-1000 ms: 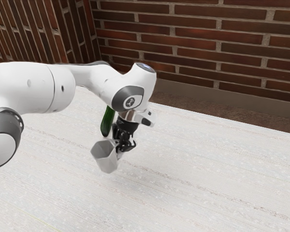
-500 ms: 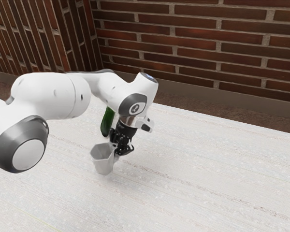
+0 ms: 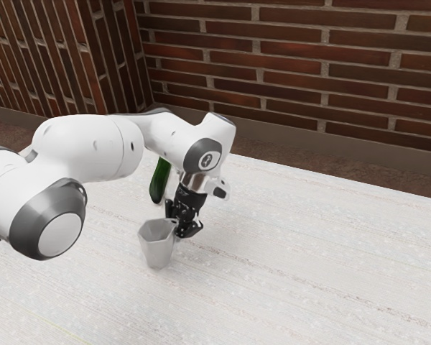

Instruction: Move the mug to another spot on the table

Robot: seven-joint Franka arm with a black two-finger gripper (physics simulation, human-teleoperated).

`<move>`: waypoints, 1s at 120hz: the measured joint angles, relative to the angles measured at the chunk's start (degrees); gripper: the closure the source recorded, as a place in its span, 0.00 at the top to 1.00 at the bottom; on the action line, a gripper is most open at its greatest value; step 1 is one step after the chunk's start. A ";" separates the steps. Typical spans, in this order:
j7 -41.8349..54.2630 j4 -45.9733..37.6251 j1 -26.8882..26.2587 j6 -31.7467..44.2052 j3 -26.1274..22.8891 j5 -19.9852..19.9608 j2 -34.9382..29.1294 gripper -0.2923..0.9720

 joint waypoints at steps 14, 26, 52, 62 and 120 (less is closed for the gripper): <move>0.72 1.52 0.48 0.04 0.01 -0.38 0.70 0.18; 1.27 3.44 1.48 -0.11 0.02 -0.57 1.63 0.18; 2.15 3.86 1.76 0.06 -0.03 -0.83 3.06 0.20; 2.64 3.83 1.76 -0.05 -0.02 -1.64 3.18 0.35; 4.64 8.29 1.69 1.35 -1.26 -2.69 2.67 0.73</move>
